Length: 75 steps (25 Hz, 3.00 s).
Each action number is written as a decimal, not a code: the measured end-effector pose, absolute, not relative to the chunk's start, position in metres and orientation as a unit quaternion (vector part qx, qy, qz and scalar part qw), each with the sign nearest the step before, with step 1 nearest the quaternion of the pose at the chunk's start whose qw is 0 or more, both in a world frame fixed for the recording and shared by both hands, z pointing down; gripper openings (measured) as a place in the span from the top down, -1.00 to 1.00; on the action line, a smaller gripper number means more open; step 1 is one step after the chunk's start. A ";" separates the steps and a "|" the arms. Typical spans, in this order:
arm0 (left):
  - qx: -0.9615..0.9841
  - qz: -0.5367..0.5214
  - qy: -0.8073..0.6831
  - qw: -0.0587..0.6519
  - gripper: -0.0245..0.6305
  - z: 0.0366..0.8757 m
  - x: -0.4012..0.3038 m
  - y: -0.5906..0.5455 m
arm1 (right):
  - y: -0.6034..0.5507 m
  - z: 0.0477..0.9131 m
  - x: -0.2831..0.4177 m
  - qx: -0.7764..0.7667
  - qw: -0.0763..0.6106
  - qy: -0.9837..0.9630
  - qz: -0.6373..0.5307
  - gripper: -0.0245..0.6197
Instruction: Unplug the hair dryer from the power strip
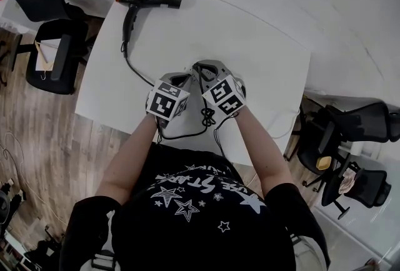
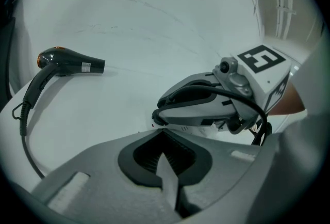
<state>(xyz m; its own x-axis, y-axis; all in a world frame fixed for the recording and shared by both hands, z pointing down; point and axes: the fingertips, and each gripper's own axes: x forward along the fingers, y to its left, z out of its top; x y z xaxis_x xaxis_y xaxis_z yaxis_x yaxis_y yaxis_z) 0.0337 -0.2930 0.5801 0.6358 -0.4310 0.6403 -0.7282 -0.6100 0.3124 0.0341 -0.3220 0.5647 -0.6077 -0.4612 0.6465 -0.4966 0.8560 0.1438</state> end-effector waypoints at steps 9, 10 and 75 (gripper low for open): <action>0.861 0.258 -0.334 0.285 0.90 0.580 0.034 -0.293 | -0.331 0.568 0.040 0.261 0.332 -0.892 0.160 0.74; 0.860 0.263 -0.336 0.281 0.90 0.580 0.034 -0.293 | -0.330 0.567 0.040 0.263 0.344 -0.891 0.137 0.74; 0.838 0.235 -0.342 0.356 0.91 0.580 0.034 -0.300 | -0.321 0.556 0.035 0.233 0.370 -0.899 -0.025 0.75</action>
<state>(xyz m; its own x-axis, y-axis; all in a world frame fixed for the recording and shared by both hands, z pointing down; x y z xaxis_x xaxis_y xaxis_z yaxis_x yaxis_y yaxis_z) 0.0336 -0.3001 0.5802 0.6566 -0.4050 0.6363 -0.7392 -0.5132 0.4361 0.0353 -0.3211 0.5558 -0.6181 -0.4372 0.6533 -0.4007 0.8902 0.2167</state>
